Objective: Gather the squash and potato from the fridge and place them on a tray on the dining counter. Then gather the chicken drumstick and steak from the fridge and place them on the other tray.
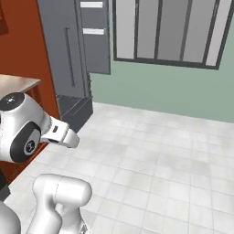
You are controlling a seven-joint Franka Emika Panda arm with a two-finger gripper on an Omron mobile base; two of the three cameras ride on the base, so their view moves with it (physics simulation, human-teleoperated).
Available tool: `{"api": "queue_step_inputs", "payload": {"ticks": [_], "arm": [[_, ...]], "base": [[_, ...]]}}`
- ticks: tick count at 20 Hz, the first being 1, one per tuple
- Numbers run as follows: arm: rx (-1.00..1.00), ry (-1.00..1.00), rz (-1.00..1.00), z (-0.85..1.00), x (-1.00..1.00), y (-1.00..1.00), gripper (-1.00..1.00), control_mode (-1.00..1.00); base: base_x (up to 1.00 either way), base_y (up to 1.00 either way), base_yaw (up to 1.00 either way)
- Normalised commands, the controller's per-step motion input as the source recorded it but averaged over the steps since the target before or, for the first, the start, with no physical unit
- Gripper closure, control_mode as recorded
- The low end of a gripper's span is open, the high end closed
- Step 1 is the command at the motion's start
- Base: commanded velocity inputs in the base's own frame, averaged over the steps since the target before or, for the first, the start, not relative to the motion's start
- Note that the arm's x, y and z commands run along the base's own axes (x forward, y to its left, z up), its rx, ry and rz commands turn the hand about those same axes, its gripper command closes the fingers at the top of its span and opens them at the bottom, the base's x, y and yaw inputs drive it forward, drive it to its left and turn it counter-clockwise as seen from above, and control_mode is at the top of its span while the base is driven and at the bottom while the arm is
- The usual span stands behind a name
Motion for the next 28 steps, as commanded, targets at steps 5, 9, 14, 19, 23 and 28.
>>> {"api": "queue_step_inputs", "payload": {"ticks": [5, 9, 14, 19, 23, 28], "arm": [[0.0, 0.0, 0.0, 0.0, 0.0, 0.0, -1.0, 1.0], [0.0, 0.0, 0.0, 0.0, 0.0, 0.0, -1.0, 1.0], [0.0, 0.0, 0.0, 0.0, 0.0, 0.0, -1.0, 1.0], [0.0, 0.0, 0.0, 0.0, 0.0, 0.0, -1.0, 1.0], [0.0, 0.0, 0.0, 0.0, 0.0, 0.0, -1.0, 1.0], [0.0, 0.0, 0.0, 0.0, 0.0, 0.0, -1.0, 1.0]], "base": [[0.82, 0.0, 0.11], [0.67, -0.16, 0.15], [0.63, -0.28, 0.18], [0.51, -0.51, 0.26], [0.35, -0.73, 0.31], [0.28, -0.77, 0.26]]}}
